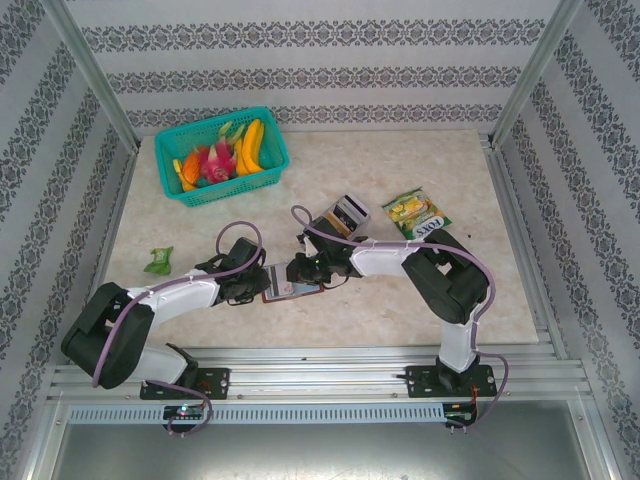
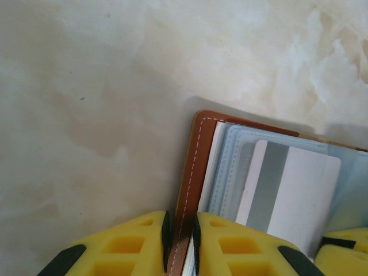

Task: Put the credit cards into the card holder

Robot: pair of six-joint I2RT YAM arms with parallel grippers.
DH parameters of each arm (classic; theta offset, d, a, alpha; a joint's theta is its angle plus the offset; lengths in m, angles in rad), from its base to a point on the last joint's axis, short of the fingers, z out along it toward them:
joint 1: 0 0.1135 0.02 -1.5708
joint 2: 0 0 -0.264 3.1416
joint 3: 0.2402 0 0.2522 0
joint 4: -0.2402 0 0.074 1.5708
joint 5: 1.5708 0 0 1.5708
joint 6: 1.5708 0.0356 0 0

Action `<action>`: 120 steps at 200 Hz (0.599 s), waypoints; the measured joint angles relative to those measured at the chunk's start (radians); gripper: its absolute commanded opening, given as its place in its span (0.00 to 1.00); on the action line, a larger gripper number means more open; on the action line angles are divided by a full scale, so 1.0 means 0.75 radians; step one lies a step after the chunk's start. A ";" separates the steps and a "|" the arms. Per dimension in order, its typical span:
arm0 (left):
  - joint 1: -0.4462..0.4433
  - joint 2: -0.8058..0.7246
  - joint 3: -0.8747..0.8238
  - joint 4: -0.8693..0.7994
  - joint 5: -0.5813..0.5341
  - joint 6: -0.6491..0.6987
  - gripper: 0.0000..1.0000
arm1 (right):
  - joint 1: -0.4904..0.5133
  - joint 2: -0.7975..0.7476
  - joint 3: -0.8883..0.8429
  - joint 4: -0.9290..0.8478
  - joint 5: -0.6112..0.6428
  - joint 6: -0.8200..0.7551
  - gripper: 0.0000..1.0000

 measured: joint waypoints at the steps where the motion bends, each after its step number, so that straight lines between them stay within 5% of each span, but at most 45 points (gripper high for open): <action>1: 0.000 0.000 0.000 0.000 0.001 0.000 0.22 | 0.000 0.000 0.002 -0.003 0.000 -0.002 0.23; 120: 0.000 0.000 0.000 0.000 0.002 0.000 0.21 | 0.002 0.071 0.170 -0.174 0.081 -0.058 0.29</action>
